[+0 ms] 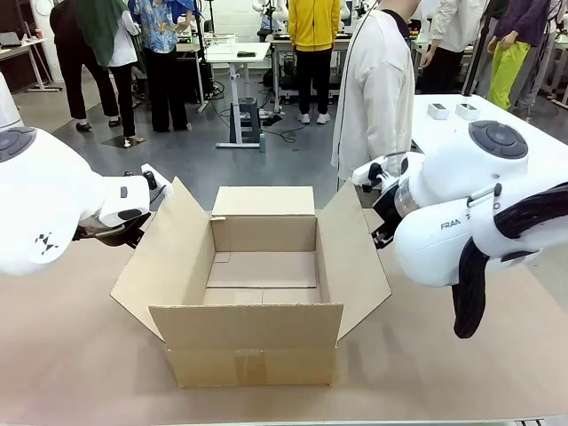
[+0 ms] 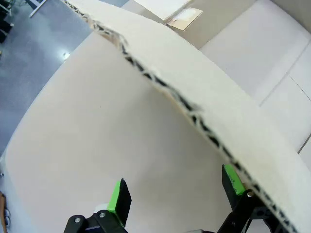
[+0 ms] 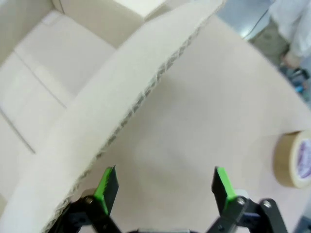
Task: Wrap the clocks to prevent damage.
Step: Open the side flaps of the Package Box.
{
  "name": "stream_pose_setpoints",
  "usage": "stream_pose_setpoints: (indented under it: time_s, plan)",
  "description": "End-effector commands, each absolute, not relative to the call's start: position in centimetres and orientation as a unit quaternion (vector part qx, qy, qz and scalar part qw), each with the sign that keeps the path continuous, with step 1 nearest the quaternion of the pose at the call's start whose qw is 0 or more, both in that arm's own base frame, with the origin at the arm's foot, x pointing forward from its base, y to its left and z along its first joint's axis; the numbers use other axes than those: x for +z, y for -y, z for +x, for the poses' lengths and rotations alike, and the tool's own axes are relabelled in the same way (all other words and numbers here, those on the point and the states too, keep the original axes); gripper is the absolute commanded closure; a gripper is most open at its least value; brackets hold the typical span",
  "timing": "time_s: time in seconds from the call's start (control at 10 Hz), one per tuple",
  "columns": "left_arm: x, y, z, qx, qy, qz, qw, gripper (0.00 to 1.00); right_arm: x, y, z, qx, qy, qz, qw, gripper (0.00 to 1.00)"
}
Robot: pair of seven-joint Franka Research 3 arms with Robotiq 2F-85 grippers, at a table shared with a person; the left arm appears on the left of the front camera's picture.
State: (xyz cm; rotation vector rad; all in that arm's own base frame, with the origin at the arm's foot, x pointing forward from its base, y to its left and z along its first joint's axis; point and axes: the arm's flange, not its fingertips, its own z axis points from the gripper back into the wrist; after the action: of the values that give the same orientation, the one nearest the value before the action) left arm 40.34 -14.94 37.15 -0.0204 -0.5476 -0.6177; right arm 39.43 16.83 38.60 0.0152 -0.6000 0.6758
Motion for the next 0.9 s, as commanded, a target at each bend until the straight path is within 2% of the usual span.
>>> stream_pose_setpoints:
  time_s: [0.0,0.2,0.4,0.7,0.8]
  plan:
    - [41.6,15.3,39.7,-0.332,0.245,-0.027,0.911,0.00,46.0,-16.6,36.7,0.320,0.325,-0.026,0.889,0.00]
    - [47.9,15.3,37.8,-0.319,0.240,-0.005,0.917,0.00,52.6,-14.3,35.7,0.262,0.300,-0.085,0.913,0.00]
    - [55.2,15.6,37.4,-0.319,0.234,0.051,0.917,0.00,59.0,-12.7,33.6,0.222,0.297,-0.113,0.922,0.00]
    - [61.1,15.9,33.0,-0.308,0.250,0.079,0.914,0.00,62.6,-12.2,29.7,0.248,0.277,-0.113,0.921,0.00]
    - [62.6,16.3,32.7,-0.292,0.268,0.079,0.915,0.00,62.1,-11.1,31.2,0.229,0.298,-0.113,0.920,0.00]
